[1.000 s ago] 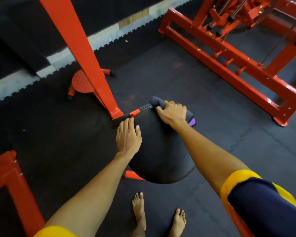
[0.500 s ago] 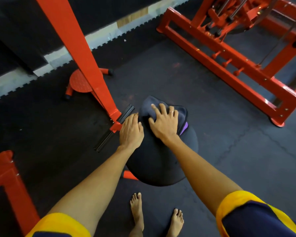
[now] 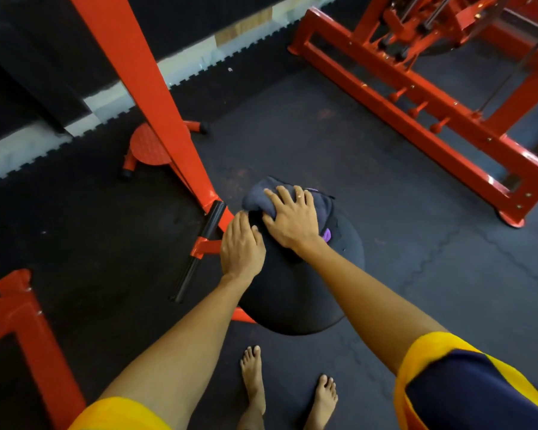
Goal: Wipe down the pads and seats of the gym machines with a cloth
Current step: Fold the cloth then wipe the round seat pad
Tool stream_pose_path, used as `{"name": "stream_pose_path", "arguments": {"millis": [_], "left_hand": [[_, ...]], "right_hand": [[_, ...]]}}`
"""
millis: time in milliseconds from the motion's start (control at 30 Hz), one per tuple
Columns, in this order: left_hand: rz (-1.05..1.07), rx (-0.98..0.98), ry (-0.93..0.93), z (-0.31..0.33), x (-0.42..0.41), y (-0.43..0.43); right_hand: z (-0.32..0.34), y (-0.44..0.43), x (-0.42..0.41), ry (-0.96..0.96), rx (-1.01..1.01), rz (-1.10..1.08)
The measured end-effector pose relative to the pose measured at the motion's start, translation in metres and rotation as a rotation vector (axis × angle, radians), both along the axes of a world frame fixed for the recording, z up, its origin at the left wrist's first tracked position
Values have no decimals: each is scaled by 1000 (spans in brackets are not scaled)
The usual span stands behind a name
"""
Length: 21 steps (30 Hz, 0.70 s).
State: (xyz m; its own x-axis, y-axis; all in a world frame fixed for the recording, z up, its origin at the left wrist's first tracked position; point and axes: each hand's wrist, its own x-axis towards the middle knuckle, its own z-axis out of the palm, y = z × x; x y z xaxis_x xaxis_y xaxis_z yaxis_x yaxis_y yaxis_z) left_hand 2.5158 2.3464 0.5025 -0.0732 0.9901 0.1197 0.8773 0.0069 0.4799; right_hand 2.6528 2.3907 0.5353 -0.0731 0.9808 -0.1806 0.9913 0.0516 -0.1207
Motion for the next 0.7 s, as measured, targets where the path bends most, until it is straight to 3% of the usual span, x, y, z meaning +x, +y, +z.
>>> {"name": "stream_pose_path", "arguments": {"millis": [100, 333, 433, 567, 700], "left_hand": [[20, 2, 9, 0, 1, -4], [36, -55, -36, 6, 0, -13], [77, -93, -70, 12, -7, -9], [85, -135, -56, 15, -18, 4], [-18, -135, -64, 17, -19, 12]], "right_hand": [[-3, -29, 28, 82, 63, 95], [11, 22, 19, 38, -72, -281], [12, 24, -7, -23, -94, -139], [15, 21, 24, -1, -56, 92], [19, 43, 53, 71, -195, -318]]}}
